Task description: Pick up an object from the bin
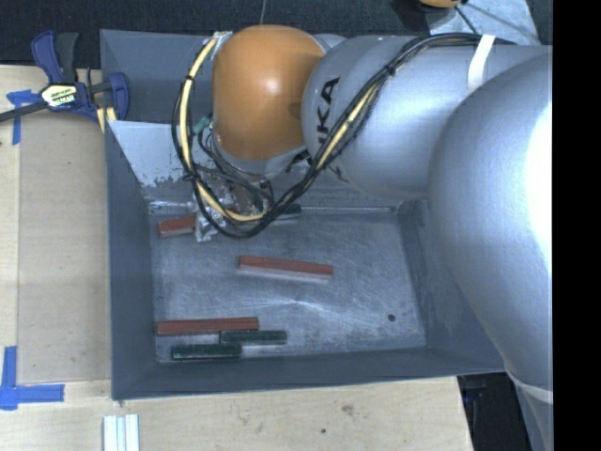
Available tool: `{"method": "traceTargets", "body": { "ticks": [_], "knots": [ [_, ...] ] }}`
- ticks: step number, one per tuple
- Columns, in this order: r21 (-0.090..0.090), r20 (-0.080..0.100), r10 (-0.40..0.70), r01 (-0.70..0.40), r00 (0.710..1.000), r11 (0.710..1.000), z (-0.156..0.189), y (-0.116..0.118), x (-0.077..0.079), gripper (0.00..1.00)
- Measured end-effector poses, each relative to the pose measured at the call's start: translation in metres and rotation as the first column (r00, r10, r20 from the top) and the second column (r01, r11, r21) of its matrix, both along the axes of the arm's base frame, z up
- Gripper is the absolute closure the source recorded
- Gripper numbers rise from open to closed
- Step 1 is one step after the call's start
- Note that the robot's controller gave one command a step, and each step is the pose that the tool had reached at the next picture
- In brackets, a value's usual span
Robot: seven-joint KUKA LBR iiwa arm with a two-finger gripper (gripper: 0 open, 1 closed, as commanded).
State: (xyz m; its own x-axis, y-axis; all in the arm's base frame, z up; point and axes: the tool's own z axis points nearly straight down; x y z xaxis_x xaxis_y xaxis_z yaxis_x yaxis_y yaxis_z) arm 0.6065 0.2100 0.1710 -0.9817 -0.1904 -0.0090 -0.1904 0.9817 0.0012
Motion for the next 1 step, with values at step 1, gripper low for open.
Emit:
{"method": "traceTargets", "body": {
  "ticks": [1],
  "knots": [
    [-0.003, -0.01, -0.006, 0.006, 1.0, 1.0, 0.0556, -0.0002, -0.0013, 1.0]
  ]
}}
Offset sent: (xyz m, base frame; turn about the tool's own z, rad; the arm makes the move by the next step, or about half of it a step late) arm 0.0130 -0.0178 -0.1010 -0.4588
